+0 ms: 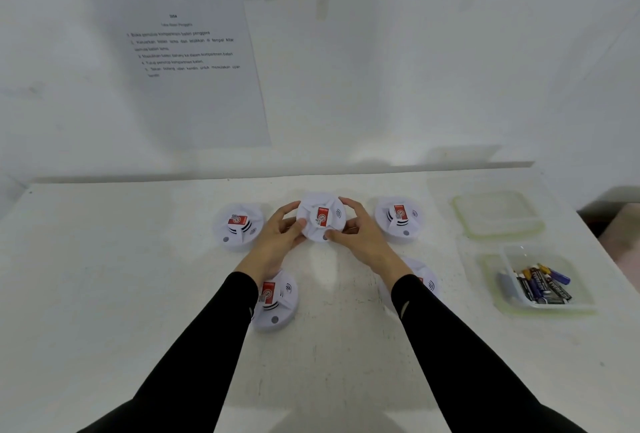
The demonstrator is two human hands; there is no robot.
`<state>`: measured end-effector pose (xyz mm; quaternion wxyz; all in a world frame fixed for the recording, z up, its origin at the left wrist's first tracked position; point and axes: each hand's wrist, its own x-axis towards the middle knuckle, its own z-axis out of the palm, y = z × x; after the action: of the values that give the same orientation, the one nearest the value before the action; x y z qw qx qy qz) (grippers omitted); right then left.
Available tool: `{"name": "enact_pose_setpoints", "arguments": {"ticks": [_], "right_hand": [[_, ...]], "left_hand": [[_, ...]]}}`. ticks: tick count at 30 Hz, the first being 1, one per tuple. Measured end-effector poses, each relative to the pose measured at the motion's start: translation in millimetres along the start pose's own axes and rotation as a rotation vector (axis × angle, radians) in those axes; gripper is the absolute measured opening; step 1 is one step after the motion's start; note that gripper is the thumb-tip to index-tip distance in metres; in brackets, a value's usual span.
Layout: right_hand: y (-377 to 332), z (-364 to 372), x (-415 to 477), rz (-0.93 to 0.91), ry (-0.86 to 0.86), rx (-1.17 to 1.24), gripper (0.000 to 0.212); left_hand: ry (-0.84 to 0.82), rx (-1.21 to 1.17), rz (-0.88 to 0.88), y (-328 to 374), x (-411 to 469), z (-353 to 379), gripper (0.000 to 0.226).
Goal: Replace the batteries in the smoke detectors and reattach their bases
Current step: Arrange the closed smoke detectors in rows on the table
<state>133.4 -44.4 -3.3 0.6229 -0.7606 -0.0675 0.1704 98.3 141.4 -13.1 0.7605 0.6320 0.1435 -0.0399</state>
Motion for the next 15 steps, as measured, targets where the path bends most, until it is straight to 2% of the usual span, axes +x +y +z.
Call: {"name": "enact_pose_setpoints", "arguments": {"ticks": [15], "right_hand": [[3.0, 0.0, 1.0, -0.003, -0.005, 0.032, 0.069]], "left_hand": [[-0.004, -0.061, 0.004, 3.9, -3.9, 4.0, 0.039]]}}
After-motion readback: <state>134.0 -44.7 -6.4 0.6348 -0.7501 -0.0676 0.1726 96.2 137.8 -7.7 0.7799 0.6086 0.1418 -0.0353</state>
